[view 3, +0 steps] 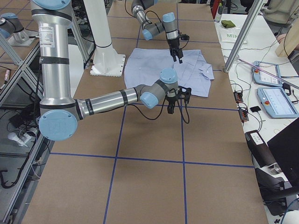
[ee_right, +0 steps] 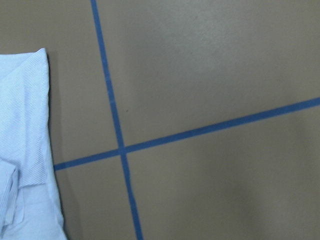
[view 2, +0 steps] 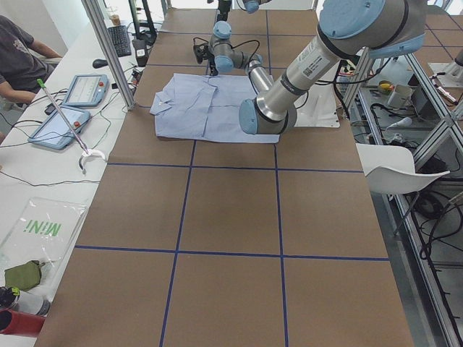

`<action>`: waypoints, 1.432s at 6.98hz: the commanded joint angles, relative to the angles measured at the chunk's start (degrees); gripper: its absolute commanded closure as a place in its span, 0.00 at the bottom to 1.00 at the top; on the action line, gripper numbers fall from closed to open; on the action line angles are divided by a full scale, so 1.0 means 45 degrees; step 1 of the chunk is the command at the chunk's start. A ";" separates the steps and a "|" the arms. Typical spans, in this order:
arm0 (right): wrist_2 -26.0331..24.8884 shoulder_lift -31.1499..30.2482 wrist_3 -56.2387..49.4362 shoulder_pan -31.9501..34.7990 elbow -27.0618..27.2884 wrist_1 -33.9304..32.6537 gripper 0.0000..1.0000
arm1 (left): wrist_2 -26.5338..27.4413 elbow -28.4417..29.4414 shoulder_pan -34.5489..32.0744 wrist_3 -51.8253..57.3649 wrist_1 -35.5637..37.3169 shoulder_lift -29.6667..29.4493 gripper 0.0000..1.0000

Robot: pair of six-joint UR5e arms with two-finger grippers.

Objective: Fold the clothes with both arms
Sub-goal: 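Release the sleeve with the left gripper while the right gripper lowers to the hem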

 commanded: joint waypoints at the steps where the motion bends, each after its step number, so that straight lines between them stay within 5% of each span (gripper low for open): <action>1: -0.2184 -0.0543 0.3479 -0.3033 0.1854 0.0043 0.01 | -0.0436 -0.3392 -0.0103 0.1913 0.1111 0.2827 0.05; 3: -0.4903 -0.0818 0.6487 -0.6258 0.3147 -0.0054 0.03 | -0.0537 -0.5855 -0.0318 0.4005 0.1276 0.5325 0.06; 4: -0.6752 -0.1012 0.7683 -0.7975 0.3655 -0.0228 0.07 | -0.0982 -0.6273 -0.0763 0.4808 0.1276 0.5937 0.06; 5: -0.7563 -0.1033 0.8893 -0.9114 0.3660 -0.0597 0.08 | -0.2185 -0.6412 -0.1445 0.5280 0.1257 0.6543 0.06; 7: -0.9415 -0.1092 1.0988 -1.1146 0.3660 -0.0776 0.08 | -0.2782 -0.6452 -0.2034 0.5304 0.1082 0.7482 0.06; 10: -1.0109 -0.1073 1.2614 -1.2268 0.3601 -0.2027 0.11 | -0.2764 -0.6570 -0.2096 0.5188 0.0964 0.7701 0.05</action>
